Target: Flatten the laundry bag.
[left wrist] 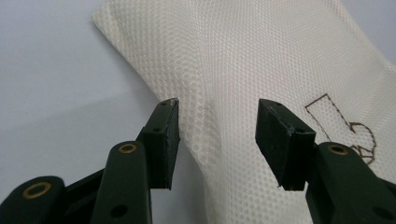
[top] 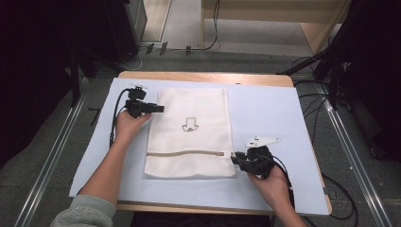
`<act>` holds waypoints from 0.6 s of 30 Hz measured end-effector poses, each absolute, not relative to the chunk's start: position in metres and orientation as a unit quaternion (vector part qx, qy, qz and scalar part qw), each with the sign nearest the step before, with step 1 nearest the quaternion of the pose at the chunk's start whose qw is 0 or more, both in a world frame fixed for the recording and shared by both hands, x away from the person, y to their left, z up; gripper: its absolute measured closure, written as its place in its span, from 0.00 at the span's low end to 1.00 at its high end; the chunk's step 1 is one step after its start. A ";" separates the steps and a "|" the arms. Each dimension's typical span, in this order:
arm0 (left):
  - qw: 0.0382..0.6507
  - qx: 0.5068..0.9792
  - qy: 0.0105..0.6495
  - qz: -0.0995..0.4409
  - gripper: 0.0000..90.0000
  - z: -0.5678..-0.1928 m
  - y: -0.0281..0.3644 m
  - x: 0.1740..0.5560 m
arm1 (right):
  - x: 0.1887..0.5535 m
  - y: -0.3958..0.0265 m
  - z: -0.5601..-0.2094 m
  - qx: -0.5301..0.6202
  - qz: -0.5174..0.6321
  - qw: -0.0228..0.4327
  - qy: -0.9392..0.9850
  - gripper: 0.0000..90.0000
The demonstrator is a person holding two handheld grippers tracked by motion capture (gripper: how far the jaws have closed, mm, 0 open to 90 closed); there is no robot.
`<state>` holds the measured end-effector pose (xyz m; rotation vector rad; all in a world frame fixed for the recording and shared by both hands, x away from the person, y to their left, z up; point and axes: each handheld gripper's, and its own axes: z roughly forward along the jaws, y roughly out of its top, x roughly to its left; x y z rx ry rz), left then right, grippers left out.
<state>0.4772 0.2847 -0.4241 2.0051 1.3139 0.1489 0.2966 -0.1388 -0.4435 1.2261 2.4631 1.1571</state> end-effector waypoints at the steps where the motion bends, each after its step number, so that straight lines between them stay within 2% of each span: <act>1: 0.362 0.779 0.508 0.063 0.56 -0.421 0.286 0.475 | 0.297 -0.140 -0.443 0.411 0.389 0.081 0.820 0.82; 8: 0.368 0.795 0.477 0.063 0.56 -0.402 0.278 0.456 | 0.309 -0.146 -0.445 0.442 0.389 0.070 0.805 0.85; 18: 0.382 0.819 0.425 0.050 0.58 -0.394 0.235 0.420 | 0.324 -0.136 -0.448 0.472 0.370 0.061 0.798 0.84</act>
